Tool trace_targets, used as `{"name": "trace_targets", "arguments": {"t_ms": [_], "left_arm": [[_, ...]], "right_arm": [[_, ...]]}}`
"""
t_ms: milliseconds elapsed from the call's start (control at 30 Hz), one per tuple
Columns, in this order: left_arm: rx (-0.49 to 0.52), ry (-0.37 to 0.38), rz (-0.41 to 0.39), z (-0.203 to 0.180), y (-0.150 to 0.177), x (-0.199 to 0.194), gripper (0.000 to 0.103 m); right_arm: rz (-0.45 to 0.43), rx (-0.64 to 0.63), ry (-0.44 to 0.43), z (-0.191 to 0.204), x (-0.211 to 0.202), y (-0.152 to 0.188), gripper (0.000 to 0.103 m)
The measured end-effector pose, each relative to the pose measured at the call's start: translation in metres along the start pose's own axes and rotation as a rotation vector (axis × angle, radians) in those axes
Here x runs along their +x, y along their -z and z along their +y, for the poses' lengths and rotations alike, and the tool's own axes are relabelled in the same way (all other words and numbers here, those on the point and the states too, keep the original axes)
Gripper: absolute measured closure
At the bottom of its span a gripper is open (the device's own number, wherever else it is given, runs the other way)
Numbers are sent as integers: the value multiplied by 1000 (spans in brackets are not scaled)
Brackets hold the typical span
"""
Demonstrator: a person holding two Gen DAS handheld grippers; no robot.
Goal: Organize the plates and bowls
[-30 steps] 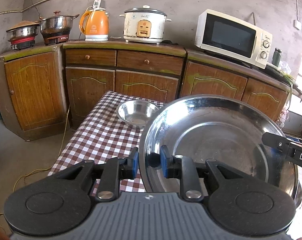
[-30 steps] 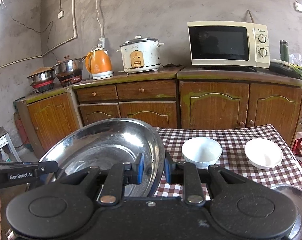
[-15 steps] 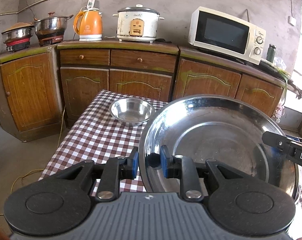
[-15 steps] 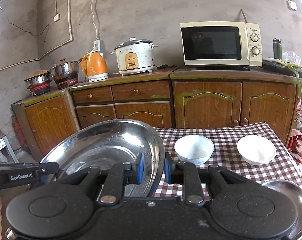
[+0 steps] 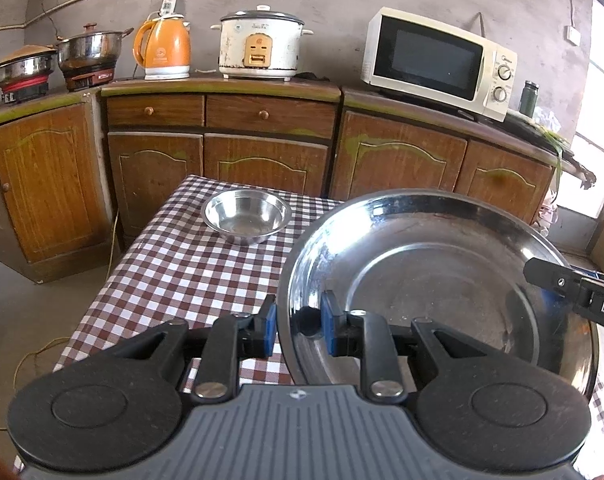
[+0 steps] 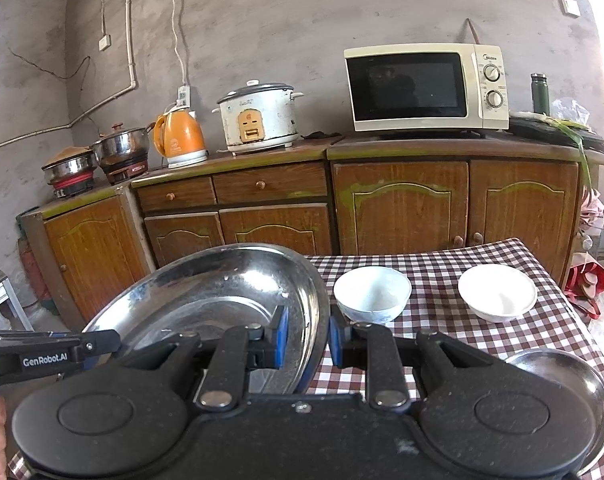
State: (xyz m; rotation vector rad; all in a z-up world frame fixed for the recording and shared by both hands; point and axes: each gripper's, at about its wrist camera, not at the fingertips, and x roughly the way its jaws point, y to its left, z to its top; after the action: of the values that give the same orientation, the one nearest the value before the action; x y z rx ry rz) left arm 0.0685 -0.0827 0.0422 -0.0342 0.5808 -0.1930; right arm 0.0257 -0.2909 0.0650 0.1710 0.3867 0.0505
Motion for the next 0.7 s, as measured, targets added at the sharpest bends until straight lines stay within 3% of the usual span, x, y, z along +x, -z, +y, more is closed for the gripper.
{"name": "trace_targets", "arguments": {"t_ms": [700], "left_arm": [[18,27,20,-14,12,-1,78]], "right_arm": [[2,18,26,-16,-15,12,75]]}}
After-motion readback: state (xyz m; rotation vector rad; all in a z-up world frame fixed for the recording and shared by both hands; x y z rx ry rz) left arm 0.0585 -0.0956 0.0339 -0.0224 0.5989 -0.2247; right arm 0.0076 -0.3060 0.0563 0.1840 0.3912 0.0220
